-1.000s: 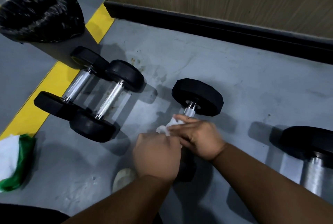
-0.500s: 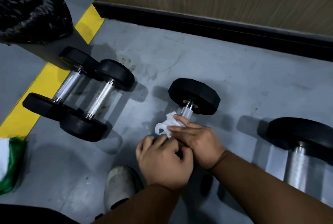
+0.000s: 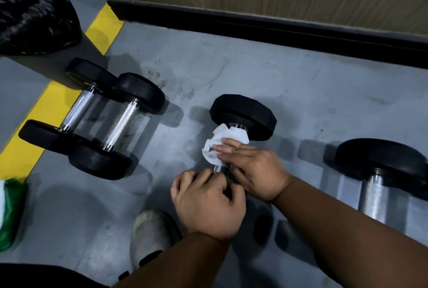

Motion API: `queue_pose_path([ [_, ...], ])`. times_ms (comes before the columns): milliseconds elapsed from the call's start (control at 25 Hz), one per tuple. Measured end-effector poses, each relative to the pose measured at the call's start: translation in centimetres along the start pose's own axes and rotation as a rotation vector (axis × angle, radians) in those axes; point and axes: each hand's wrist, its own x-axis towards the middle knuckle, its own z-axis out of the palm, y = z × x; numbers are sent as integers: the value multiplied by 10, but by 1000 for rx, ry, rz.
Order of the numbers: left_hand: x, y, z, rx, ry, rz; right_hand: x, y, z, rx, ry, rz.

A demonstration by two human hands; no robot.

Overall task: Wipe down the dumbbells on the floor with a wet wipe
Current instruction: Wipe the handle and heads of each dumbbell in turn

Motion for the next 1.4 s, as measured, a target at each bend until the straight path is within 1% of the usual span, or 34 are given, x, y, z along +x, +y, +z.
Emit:
queue_pose_path([
  [120, -1, -1, 1, -2, 8, 9, -8, -6, 5, 13, 1, -84],
  [280, 1, 0, 0, -12, 16, 6, 13, 17, -5, -101, 51, -25],
  [360, -1, -2, 1, -16, 24, 10, 3, 16, 0, -135, 40, -40],
  [480, -2, -2, -1, -18, 41, 40, -29, -4, 10, -70, -11, -129],
  [560, -1, -1, -1, -21, 46, 43, -24, -5, 8, -43, 24, -149],
  [640, 0, 0, -1, -27, 39, 35, 0, -3, 6, -68, 61, -143],
  [680, 0, -1, -1, -23, 27, 32, 8, -2, 8, -87, 55, -150],
  [800, -1, -2, -1, -8, 10, 40, 7, -1, 22, -56, -53, -183],
  [880, -2, -2, -2, -7, 18, 51, 6, 6, 22, -57, -13, -144],
  [1000, 0, -2, -1, -4, 9, 36, 15, 13, 17, -102, 163, 2],
  [1040, 0, -2, -1, -6, 6, 31, 13, 10, 19, -100, 180, 20],
  [1080, -1, -2, -1, -12, 8, 32, 6, 4, 23, -83, 155, 3],
  [1160, -1, -2, -2, -26, 14, 40, -9, -7, 31, -4, 50, -96],
  [1240, -1, -2, -3, -29, 24, 50, -4, -1, 26, -2, 9, -151],
  [1280, -1, -2, -2, -26, 28, 52, 5, 6, 21, -37, 26, -120],
  [1400, -1, -3, -2, -17, 15, 34, 28, 19, 10, -85, 191, 51],
])
